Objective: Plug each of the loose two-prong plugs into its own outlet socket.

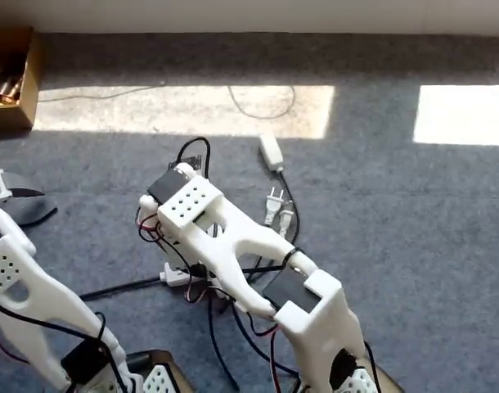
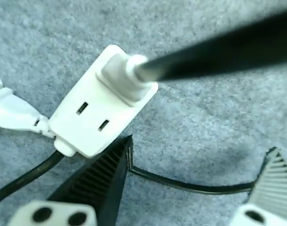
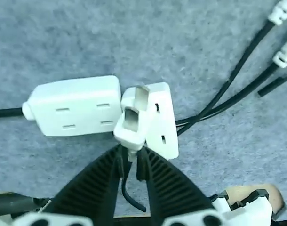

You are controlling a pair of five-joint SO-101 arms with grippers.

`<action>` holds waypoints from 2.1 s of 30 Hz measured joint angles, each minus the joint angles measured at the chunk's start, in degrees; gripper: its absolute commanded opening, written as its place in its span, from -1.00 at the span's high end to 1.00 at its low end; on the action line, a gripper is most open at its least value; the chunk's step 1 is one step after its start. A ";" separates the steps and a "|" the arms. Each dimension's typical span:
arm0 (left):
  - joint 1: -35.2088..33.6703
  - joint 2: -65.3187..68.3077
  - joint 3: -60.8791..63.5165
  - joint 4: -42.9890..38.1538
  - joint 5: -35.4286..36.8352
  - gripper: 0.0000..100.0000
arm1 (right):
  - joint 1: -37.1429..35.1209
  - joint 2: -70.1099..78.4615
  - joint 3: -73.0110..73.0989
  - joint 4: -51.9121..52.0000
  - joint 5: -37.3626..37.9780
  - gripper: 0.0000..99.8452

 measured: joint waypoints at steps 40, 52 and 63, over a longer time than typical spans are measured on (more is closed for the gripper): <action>38.59 -15.21 5.71 10.90 -26.20 0.18 | 60.57 -59.08 88.88 -64.26 58.46 0.88; 58.37 -47.91 47.12 6.07 -47.91 0.28 | 65.93 -59.08 89.93 -71.65 54.68 0.75; 57.67 -70.15 100.13 -37.98 -48.88 0.21 | 66.46 -59.08 90.02 -71.65 54.68 0.75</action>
